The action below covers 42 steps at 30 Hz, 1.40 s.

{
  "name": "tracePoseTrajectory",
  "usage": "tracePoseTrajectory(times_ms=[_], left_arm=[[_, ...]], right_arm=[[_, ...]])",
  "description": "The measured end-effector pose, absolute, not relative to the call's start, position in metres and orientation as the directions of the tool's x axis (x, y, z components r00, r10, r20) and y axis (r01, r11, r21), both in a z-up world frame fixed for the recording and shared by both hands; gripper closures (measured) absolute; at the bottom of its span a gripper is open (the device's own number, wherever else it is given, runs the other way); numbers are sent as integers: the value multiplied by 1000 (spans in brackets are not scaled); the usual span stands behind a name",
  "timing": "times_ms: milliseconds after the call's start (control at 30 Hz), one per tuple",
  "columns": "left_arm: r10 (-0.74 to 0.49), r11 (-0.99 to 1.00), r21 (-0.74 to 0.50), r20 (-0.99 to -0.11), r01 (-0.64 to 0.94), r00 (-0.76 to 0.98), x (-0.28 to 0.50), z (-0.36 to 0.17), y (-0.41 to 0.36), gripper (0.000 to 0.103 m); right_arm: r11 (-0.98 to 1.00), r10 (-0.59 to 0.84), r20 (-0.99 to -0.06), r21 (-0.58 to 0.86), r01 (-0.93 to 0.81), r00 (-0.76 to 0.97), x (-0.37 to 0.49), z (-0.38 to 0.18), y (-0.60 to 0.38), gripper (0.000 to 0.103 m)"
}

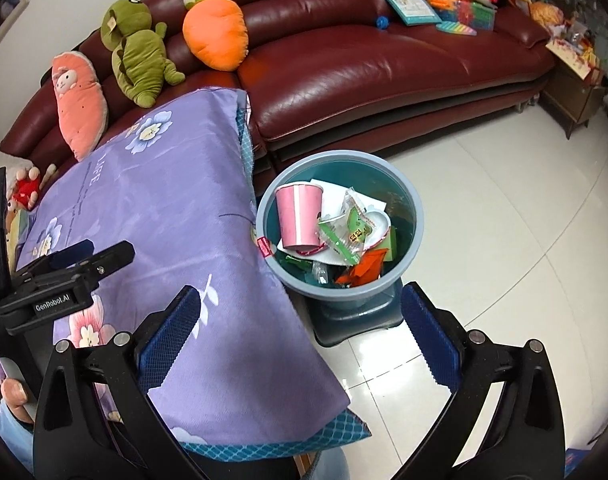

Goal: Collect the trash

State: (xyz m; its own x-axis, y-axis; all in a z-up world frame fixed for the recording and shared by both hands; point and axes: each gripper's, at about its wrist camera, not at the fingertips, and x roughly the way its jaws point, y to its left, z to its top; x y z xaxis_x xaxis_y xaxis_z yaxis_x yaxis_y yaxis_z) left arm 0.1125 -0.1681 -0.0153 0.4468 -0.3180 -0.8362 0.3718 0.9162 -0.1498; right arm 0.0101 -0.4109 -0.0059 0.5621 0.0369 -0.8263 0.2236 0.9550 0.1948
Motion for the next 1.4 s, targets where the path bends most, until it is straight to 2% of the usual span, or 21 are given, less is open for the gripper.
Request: tracePoseTrajectory(times_ms=[267,567,1400], left_arm=[[-315,921,-149,-829,360,463,88,-11,-156,4],[-301,922,-130,-831,365,467,74,-13,-153,4],[-286,912,-86,-834,401,472,75,-32,-169,4]], right_arm=[[963,-8,-814,151,225,580,-14,0,-397,7],[955,10,-805,184,234,593,-24,-3,-395,7],[944,16,-826,199,264,564,-1,-22,-404,7]])
